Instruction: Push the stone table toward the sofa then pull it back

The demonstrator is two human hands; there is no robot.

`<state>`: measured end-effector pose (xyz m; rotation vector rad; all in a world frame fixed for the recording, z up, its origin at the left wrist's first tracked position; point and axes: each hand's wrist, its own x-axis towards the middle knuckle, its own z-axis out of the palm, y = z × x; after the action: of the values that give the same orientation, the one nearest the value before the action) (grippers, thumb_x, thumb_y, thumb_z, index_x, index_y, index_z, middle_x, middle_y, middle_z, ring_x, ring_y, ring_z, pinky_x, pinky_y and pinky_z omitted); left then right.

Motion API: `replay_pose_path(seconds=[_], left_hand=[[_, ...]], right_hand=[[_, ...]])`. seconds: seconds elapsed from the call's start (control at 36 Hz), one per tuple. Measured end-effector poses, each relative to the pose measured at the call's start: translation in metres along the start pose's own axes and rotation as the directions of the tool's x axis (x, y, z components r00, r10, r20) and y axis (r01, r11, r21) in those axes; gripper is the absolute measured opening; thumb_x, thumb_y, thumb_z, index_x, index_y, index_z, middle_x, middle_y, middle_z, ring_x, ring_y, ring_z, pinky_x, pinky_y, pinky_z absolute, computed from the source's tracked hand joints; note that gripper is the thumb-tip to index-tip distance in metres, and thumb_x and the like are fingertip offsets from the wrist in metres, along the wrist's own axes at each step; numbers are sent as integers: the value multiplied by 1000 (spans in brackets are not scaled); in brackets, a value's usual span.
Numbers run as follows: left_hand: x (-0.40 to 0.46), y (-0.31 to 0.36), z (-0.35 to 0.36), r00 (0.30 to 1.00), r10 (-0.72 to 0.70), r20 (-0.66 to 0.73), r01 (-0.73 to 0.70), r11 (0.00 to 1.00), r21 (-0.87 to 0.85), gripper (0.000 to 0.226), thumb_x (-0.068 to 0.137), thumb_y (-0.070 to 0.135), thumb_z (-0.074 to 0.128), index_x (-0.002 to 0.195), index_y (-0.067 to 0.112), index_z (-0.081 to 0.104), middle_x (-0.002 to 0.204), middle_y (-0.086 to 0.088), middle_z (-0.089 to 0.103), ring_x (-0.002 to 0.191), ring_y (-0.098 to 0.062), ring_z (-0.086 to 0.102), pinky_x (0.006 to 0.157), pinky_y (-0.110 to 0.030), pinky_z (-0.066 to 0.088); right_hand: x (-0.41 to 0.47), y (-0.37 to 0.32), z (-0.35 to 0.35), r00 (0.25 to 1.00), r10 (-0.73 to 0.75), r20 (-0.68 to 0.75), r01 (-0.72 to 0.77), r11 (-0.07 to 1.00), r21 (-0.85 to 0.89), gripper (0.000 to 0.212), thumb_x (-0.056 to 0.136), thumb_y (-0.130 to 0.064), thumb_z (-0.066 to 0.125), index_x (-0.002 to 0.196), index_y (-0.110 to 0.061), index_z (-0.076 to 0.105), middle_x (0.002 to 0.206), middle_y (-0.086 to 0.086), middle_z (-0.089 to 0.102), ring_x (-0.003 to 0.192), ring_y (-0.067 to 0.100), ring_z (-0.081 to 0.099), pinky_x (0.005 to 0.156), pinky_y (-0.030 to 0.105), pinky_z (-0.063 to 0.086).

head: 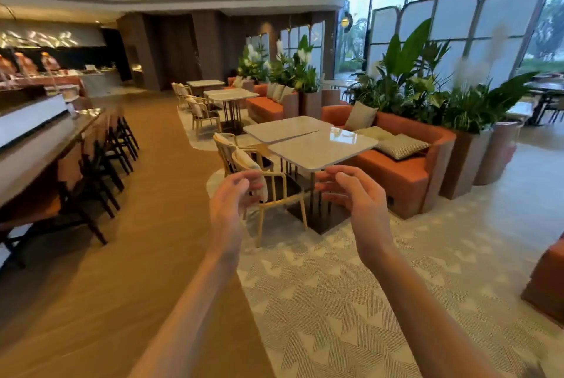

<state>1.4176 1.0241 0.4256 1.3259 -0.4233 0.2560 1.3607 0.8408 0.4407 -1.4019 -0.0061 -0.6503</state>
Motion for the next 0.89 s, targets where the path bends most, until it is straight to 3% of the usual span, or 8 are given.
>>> replay_pose_path(seconds=[0.14, 0.28, 0.39, 0.58, 0.69, 0.81, 0.89], left_hand=[[106, -74, 12, 997, -48, 53, 51, 997, -62, 31, 95, 30, 47, 104, 20, 74, 112, -11, 73, 109, -29, 67, 95, -44, 53], [216, -127, 42, 984, -121, 129, 134, 986, -99, 32, 92, 30, 47, 104, 17, 72, 112, -13, 72, 109, -28, 68, 88, -34, 56], [288, -163, 81, 976, -136, 169, 159, 979, -130, 34, 93, 28, 48, 109, 9, 71, 115, -17, 71, 110, -29, 67, 91, -39, 57], [380, -240, 168, 953, -122, 276, 162, 979, -128, 30, 91, 29, 48, 103, 18, 73, 113, -12, 72, 109, -27, 67, 96, -44, 54], [425, -290, 217, 954, -133, 267, 164, 982, -97, 29, 92, 32, 47, 97, 28, 76, 112, -8, 73, 109, -25, 68, 95, -44, 54], [481, -334, 275, 966, -168, 197, 195, 972, -127, 27, 101, 16, 45, 105, 10, 71, 116, -19, 70, 108, -33, 66, 97, -52, 51], [520, -362, 318, 967, -177, 185, 204, 969, -142, 27, 95, 24, 50, 105, 11, 71, 115, -17, 71, 105, -30, 68, 94, -49, 53]], right_hand=[[96, 62, 12, 996, 20, -84, -24, 998, -54, 23, 102, -13, 49, 107, -8, 71, 101, 9, 77, 97, 27, 73, 90, 41, 59], [189, 105, 11, 984, 26, -175, -48, 991, -127, 22, 100, -16, 52, 107, -12, 72, 101, 7, 77, 97, 24, 73, 91, 43, 59], [254, 129, -7, 967, 34, -251, -70, 988, -139, 22, 100, -14, 52, 102, -14, 74, 100, 8, 78, 98, 28, 72, 88, 42, 57], [368, 178, -62, 948, 21, -319, -69, 988, -140, 22, 101, -12, 51, 104, -10, 73, 97, 6, 78, 95, 29, 73, 85, 39, 57], [439, 208, -101, 951, 21, -310, -69, 987, -146, 22, 101, -13, 52, 104, -12, 73, 98, 6, 78, 95, 27, 73, 86, 39, 57], [519, 230, -141, 954, 46, -295, -94, 984, -149, 21, 102, -12, 51, 100, -12, 72, 99, 11, 77, 97, 34, 71, 87, 43, 57], [579, 244, -170, 964, 68, -255, -113, 980, -164, 19, 101, -13, 52, 102, -11, 71, 101, 11, 77, 98, 34, 71, 87, 44, 57]])
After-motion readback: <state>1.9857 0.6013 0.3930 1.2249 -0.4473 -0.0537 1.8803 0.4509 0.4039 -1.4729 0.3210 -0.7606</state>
